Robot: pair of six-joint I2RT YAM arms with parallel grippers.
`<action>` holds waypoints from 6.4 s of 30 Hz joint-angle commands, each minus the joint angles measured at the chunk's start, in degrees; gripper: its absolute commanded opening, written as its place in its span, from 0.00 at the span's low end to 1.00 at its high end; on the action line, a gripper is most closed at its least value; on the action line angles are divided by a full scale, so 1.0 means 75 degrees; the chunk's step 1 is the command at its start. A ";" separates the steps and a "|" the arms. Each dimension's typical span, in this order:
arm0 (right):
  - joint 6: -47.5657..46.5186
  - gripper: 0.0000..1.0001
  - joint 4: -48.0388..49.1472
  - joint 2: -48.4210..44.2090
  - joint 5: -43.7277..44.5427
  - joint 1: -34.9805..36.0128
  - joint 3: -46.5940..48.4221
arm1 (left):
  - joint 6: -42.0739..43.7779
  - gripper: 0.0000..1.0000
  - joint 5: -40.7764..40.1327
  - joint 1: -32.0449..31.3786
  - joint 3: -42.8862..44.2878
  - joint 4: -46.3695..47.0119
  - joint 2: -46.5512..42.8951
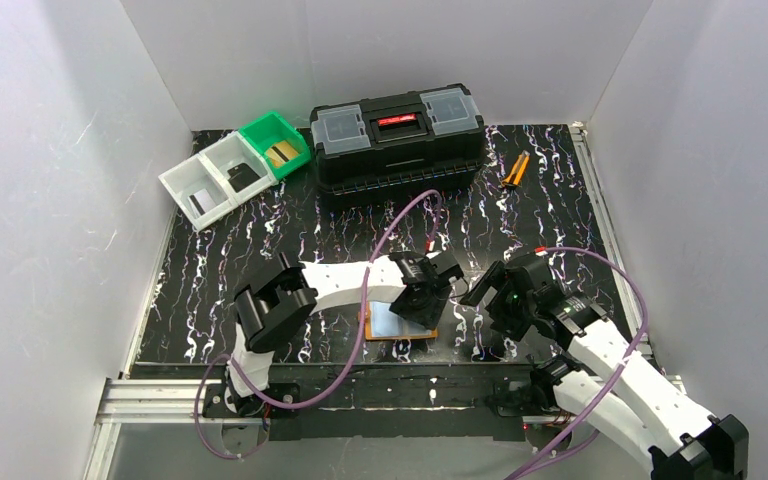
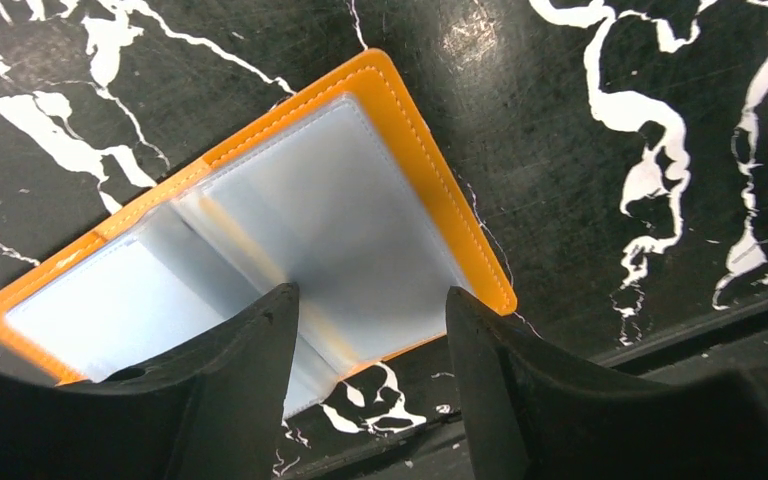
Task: Take the credit cards out of the card holder
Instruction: Remove the credit card from the card holder.
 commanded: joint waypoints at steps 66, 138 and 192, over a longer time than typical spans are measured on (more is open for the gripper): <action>-0.0799 0.37 0.3563 0.5307 -0.2763 0.0835 0.1037 | -0.0751 0.00 0.4346 0.2142 -0.3099 0.3654 -0.2117; -0.0610 0.45 0.1959 0.2417 -0.1947 -0.0632 -0.0205 | 0.0991 0.60 -0.0388 0.0117 0.0136 -0.0277 0.0145; -0.1049 0.44 0.2399 0.4024 -0.2581 0.0232 0.1117 | -0.1108 0.00 0.2123 0.2053 -0.2214 0.1102 -0.2423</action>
